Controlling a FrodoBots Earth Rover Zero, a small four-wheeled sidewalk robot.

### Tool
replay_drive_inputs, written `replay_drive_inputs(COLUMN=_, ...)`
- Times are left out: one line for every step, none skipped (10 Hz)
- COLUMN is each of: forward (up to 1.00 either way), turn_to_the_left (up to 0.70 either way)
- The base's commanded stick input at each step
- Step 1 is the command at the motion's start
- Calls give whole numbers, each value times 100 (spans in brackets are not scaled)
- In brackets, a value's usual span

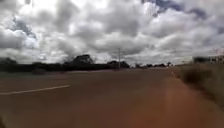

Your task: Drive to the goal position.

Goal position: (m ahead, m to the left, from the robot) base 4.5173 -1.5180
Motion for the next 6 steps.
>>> replay_drive_inputs(forward=85, turn_to_the_left=-3)
replay_drive_inputs(forward=85, turn_to_the_left=-8)
replay_drive_inputs(forward=85, turn_to_the_left=-16)
replay_drive_inputs(forward=85, turn_to_the_left=-25)
replay_drive_inputs(forward=85, turn_to_the_left=-34)
replay_drive_inputs(forward=85, turn_to_the_left=-34)
